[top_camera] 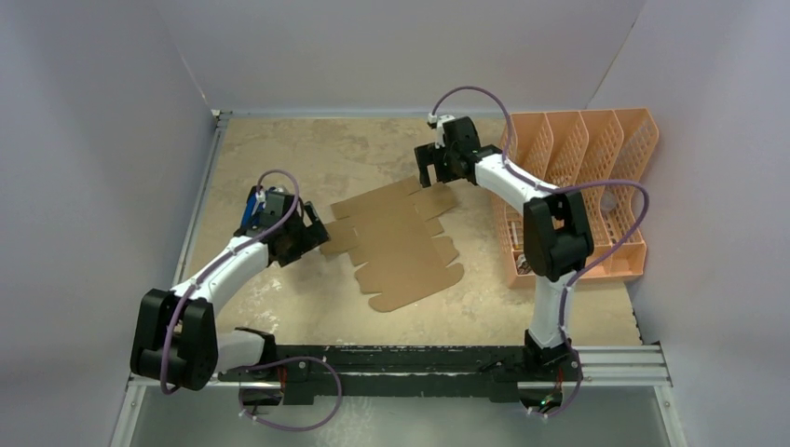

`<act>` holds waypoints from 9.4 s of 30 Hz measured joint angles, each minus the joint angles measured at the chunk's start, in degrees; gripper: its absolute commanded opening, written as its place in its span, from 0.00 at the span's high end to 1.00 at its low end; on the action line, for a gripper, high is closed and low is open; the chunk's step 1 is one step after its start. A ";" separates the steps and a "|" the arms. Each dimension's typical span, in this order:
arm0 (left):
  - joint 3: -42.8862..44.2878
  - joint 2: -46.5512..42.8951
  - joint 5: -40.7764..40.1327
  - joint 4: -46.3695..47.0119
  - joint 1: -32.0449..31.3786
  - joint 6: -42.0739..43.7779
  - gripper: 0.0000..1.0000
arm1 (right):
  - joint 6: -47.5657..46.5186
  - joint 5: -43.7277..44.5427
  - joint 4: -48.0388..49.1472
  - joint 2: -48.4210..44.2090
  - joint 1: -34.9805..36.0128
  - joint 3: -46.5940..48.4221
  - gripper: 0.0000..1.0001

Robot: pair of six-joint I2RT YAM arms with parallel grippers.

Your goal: Fold the paper box

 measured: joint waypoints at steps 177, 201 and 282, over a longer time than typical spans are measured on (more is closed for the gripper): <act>32.09 33.66 31.15 21.22 6.51 18.43 0.26 | -35.85 -29.22 -1.05 7.32 3.65 2.64 1.00; 33.44 41.92 38.05 22.86 2.58 17.14 0.29 | -35.47 -28.06 -0.74 7.30 4.07 2.38 1.00; 13.90 19.91 7.17 8.41 -9.92 13.31 0.54 | -39.80 -17.25 2.47 4.92 9.70 -1.09 1.00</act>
